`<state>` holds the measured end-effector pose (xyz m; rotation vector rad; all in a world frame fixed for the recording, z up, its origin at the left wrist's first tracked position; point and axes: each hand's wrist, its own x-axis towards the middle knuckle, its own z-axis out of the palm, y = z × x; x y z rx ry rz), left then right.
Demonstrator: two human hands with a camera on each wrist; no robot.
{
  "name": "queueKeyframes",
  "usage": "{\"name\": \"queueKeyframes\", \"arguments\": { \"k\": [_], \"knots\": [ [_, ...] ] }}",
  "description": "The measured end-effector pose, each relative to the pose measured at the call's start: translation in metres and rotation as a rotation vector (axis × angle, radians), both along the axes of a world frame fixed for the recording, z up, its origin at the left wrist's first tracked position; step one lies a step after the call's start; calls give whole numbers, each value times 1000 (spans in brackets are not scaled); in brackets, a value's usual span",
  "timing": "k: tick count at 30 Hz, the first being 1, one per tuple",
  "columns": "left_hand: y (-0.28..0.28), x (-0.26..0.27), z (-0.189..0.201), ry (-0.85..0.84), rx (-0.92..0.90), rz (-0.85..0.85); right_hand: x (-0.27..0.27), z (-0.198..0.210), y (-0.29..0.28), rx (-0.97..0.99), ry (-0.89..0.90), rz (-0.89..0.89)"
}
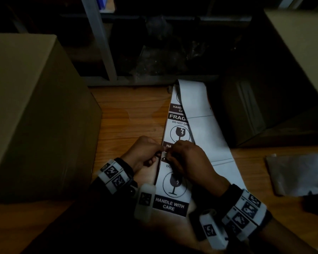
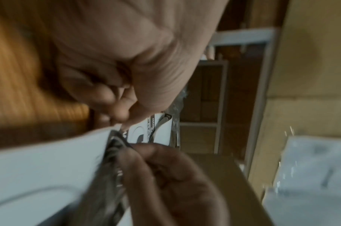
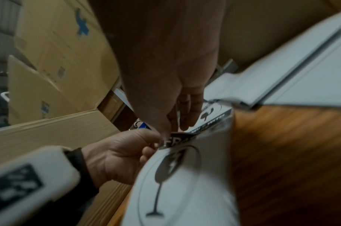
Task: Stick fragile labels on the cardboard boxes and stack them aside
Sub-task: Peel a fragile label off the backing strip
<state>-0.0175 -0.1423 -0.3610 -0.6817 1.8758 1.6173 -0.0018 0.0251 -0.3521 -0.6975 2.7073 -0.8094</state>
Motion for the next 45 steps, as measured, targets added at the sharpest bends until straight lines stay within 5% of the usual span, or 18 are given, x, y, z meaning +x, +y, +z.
{"name": "queueKeyframes", "arguments": {
  "k": [11, 27, 45],
  "knots": [
    [11, 4, -16, 179, -102, -1, 50, 20, 25, 220, 71, 154],
    [18, 14, -26, 397, -311, -23, 165, 43, 45, 111, 263, -148],
    [43, 26, -17, 600, -703, -172, 218, 65, 108, 44, 296, -56]
  ]
}}
